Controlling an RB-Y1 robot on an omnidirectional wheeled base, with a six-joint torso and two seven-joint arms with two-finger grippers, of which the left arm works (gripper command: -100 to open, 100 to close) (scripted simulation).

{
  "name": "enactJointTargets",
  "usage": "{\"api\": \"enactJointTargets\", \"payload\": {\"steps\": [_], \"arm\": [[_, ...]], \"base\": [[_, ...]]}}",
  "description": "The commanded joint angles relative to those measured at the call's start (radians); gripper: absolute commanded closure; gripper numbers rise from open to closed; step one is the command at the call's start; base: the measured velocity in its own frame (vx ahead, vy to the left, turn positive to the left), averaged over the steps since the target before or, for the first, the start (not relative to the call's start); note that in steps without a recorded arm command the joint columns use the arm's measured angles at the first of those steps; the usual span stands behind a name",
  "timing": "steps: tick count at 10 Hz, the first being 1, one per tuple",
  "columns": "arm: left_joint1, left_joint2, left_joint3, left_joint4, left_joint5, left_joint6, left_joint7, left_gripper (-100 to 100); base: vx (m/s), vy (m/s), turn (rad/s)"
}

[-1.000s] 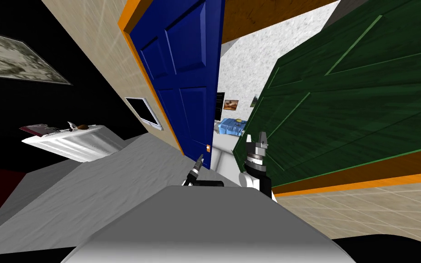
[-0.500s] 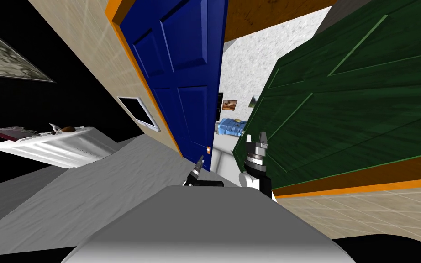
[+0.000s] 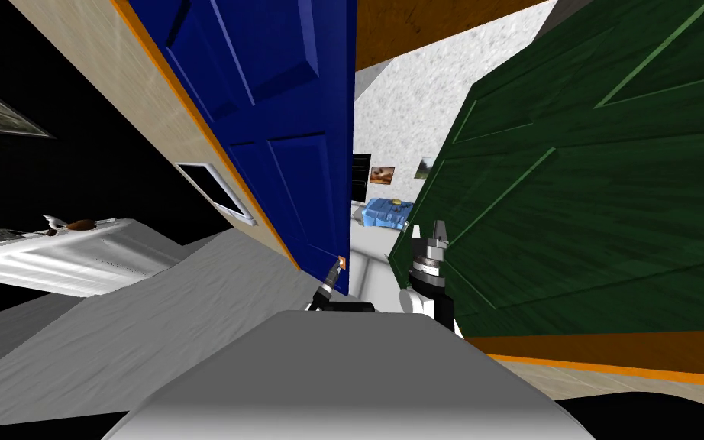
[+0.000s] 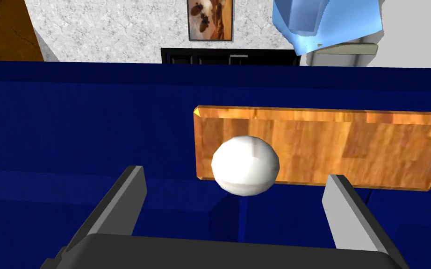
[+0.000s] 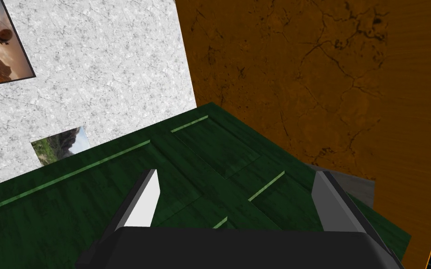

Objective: Push the door open

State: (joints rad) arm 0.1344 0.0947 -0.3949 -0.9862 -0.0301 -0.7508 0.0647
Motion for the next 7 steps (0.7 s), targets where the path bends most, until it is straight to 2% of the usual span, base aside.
{"api": "enactJointTargets", "payload": {"steps": [1, 3, 4, 7], "arm": [[-0.003, -0.004, 0.004, 0.012, 0.001, -0.008, -0.002, -100], [-0.002, -0.005, 0.005, 0.013, 0.001, -0.009, -0.002, -100], [-0.002, -0.005, 0.005, 0.013, 0.001, -0.009, -0.002, 100], [-0.002, -0.005, 0.005, 0.013, 0.001, -0.009, -0.002, 100]], "base": [[0.174, -0.060, -0.030], [0.115, -0.041, -0.006], [-0.014, 0.003, -0.004], [-0.016, 0.006, -0.004]]}}
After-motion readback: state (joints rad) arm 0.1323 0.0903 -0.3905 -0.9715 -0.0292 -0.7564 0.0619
